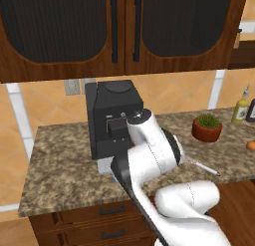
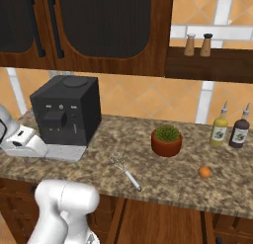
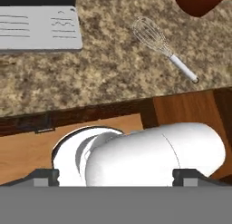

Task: Pick the whisk from the drawer and place it on the counter.

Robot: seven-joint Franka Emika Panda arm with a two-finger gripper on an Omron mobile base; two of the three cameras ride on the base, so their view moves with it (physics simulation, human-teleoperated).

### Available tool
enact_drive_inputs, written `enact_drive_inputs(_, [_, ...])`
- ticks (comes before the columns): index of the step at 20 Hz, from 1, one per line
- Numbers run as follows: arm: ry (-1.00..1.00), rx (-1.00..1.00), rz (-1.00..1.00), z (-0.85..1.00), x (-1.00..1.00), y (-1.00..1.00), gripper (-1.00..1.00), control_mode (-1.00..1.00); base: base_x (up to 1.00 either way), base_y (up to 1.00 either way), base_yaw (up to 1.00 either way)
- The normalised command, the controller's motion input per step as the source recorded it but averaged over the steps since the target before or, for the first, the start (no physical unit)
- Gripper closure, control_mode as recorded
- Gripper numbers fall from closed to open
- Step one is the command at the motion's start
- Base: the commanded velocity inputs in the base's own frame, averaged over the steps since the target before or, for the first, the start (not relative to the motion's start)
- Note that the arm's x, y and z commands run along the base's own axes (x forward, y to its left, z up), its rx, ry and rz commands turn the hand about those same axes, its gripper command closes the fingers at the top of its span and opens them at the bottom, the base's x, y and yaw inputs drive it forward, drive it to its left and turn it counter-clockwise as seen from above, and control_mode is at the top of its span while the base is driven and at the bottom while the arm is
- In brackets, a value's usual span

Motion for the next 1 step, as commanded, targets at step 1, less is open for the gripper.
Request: enact_drive_inputs(1, [-0.16, 0.00, -0.14, 0.00, -0.49, 0.49, -1.00, -1.00, 0.00, 0.00, 0.00])
